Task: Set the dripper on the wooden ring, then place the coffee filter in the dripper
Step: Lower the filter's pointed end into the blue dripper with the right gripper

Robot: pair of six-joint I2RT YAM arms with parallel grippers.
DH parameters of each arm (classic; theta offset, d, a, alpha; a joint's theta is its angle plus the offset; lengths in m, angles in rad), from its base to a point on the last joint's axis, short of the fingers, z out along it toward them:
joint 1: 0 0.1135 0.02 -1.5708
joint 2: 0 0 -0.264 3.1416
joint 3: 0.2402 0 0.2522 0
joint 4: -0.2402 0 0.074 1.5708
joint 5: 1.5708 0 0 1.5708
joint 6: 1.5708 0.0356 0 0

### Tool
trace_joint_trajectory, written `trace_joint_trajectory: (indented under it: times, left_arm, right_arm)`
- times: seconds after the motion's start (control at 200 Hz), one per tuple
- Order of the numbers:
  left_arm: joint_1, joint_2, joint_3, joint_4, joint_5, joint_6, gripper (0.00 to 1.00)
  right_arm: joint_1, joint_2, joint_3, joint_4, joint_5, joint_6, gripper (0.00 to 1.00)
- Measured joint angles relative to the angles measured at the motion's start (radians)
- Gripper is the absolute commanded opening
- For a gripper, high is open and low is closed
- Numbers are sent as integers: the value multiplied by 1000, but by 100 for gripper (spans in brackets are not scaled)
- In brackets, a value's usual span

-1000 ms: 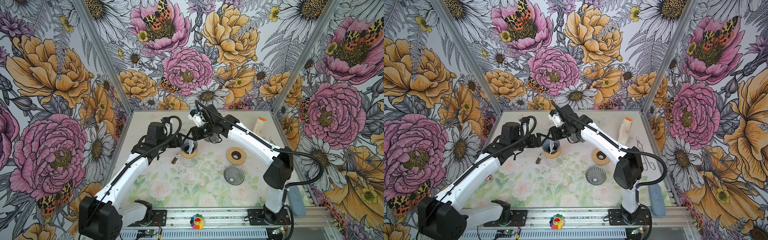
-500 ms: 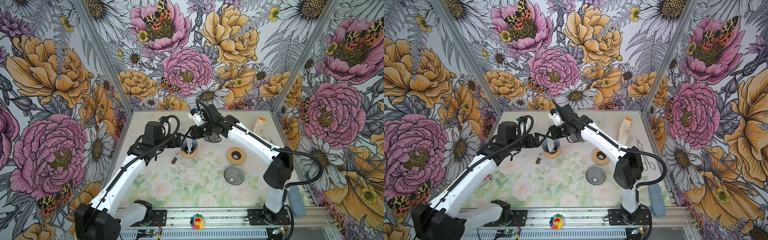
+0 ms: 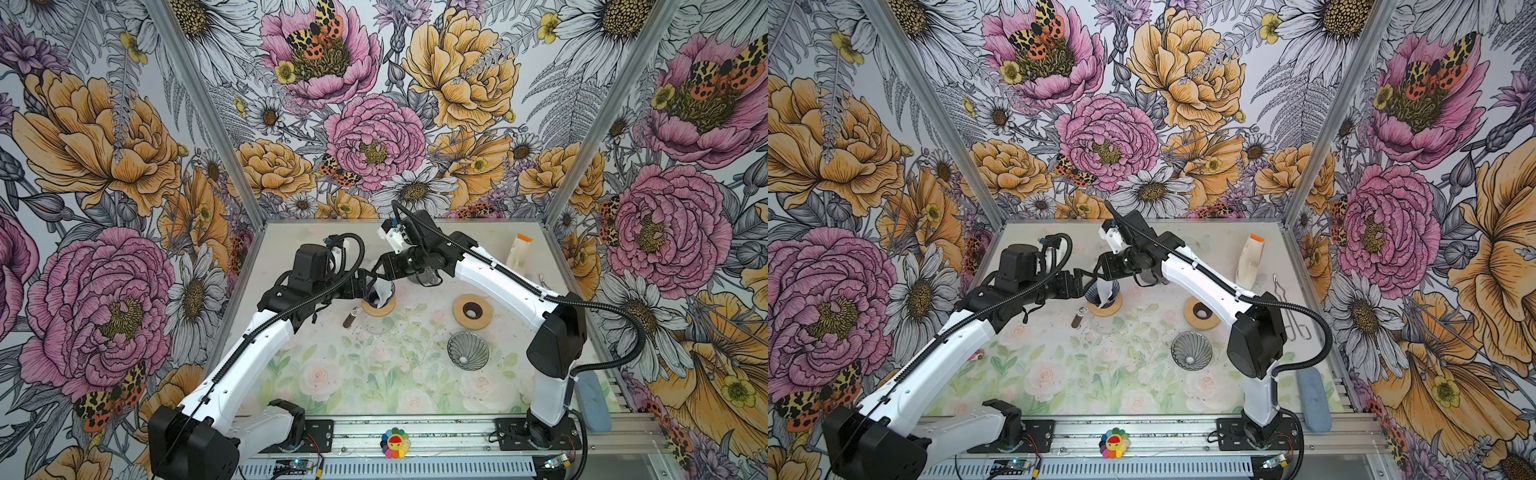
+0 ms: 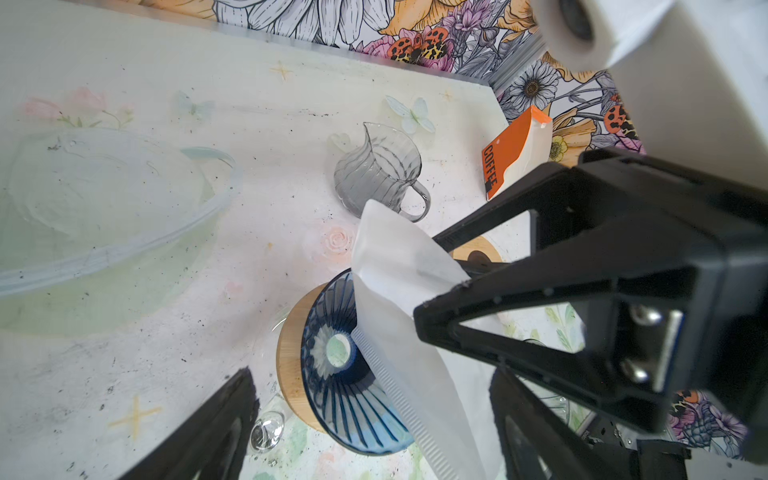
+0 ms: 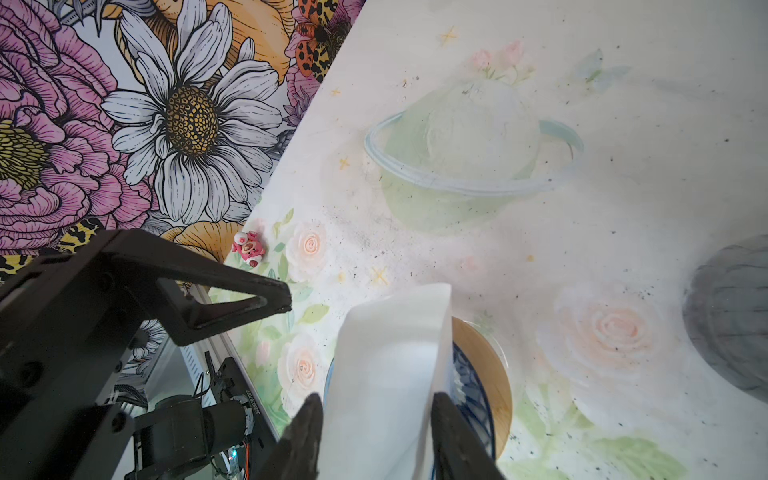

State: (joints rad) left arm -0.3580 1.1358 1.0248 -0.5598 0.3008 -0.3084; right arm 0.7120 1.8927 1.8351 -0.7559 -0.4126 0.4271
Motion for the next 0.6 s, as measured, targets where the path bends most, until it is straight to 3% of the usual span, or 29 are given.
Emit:
trace_joint_trajectory:
  times: [0.295, 0.601]
  left_arm:
    - [0, 10, 0, -5, 0, 0, 87]
    - [-27, 52, 0, -6, 0, 0, 86]
  right_arm:
    - [0, 0, 0, 7, 0, 3, 54]
    - [-11, 4, -13, 8, 0, 6, 54]
